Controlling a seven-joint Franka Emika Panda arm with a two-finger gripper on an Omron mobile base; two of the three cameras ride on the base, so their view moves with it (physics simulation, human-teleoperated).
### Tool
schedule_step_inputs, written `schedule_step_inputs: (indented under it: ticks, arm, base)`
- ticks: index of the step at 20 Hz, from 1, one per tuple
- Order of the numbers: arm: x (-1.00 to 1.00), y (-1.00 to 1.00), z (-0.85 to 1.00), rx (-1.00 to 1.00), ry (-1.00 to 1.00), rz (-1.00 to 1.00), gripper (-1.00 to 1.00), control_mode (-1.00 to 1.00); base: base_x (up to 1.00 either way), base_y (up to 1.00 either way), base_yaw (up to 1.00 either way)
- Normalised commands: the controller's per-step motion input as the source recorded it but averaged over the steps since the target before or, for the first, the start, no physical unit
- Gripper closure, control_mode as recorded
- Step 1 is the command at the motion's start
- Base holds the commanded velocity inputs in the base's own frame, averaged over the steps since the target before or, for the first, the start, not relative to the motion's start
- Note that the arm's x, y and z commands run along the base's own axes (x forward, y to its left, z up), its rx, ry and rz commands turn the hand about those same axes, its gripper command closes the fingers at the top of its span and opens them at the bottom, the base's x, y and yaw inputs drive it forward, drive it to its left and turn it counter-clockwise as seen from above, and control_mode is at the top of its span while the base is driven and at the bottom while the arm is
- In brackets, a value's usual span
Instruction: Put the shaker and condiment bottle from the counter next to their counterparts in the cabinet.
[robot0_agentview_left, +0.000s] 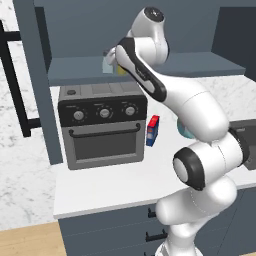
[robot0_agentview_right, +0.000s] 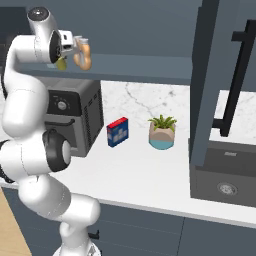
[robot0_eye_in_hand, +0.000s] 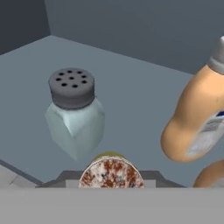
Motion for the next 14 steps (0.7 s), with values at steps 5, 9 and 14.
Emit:
schedule_step_inputs:
  ticks: [5, 9, 14]
  arm:
    - [0.24, 0.0, -0.12, 0.0, 0.01, 0.0, 1.0, -1.0]
    - [0.0, 0.16, -0.32, 0.0, 0.0, 0.0, -1.0, -1.0]
    - [0.05, 0.17, -0.38, 0.0, 0.0, 0.0, -1.0, -1.0]
  base:
    - [0.0, 0.0, 0.0]
    - [0.0, 0.0, 0.0]
    - [0.0, 0.0, 0.0]
